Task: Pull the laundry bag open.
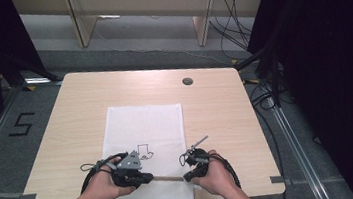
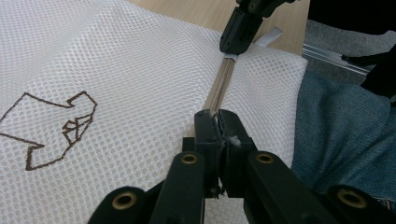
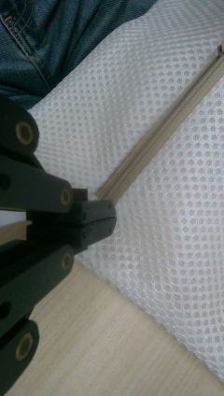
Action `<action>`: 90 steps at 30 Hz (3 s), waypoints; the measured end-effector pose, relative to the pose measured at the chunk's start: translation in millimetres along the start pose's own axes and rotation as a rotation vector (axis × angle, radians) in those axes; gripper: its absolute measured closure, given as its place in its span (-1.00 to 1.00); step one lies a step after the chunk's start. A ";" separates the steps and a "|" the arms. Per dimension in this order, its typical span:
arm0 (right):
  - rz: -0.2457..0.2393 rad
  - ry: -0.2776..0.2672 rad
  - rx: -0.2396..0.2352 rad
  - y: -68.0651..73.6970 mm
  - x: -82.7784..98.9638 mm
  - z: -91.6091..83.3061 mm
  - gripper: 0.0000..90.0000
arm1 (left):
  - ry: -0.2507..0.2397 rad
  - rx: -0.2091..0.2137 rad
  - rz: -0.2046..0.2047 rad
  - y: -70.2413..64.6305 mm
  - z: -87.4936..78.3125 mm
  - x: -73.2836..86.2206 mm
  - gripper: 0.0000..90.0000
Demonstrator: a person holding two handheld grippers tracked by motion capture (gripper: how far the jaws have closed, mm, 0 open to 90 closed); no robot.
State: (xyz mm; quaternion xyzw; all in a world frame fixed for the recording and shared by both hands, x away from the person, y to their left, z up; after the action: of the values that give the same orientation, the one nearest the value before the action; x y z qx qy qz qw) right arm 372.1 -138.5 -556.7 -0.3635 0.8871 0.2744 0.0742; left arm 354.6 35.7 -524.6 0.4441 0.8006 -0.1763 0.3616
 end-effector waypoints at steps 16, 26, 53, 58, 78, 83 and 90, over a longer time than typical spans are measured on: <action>0.011 0.000 0.009 0.2 0.2 -0.3 1.00 | -0.009 -0.003 -0.025 4.1 -6.6 5.1 0.94; 0.002 -0.004 0.000 0.2 -0.3 0.2 1.00 | 0.004 -0.012 -0.009 7.1 -8.5 7.1 0.94; 0.009 -0.002 0.002 1.3 0.0 0.1 1.00 | -0.010 -0.006 -0.012 6.0 -9.5 5.4 0.94; 0.011 -0.001 0.002 1.5 0.0 0.0 1.00 | -0.009 -0.010 -0.040 7.0 -12.6 10.9 0.94; 0.024 0.001 -0.005 3.0 0.6 -0.1 1.00 | -0.014 -0.012 -0.052 11.7 -18.4 13.6 0.94; 0.013 0.000 0.000 1.8 0.2 -0.1 1.00 | -0.010 -0.023 -0.048 16.8 -22.8 18.6 0.94; 0.027 0.003 -0.004 3.1 0.5 0.1 1.00 | -0.016 -0.021 -0.065 17.2 -24.9 19.8 0.94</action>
State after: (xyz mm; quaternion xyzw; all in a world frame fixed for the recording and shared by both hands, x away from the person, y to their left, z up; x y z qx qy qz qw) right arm 369.6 -136.9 -555.7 -0.3519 0.8916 0.2767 0.0684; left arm 351.8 71.6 -521.7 0.4126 0.8133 -0.1831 0.3670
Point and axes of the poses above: each handheld gripper's, and its own axes: z roughly forward along the jaws, x roughly out of its underside, y roughly to its left, the point moved 8 cm from there along z, roughly forward along the jaws, and after that the axes turned 14 degrees about -x, right-handed, at the moved point
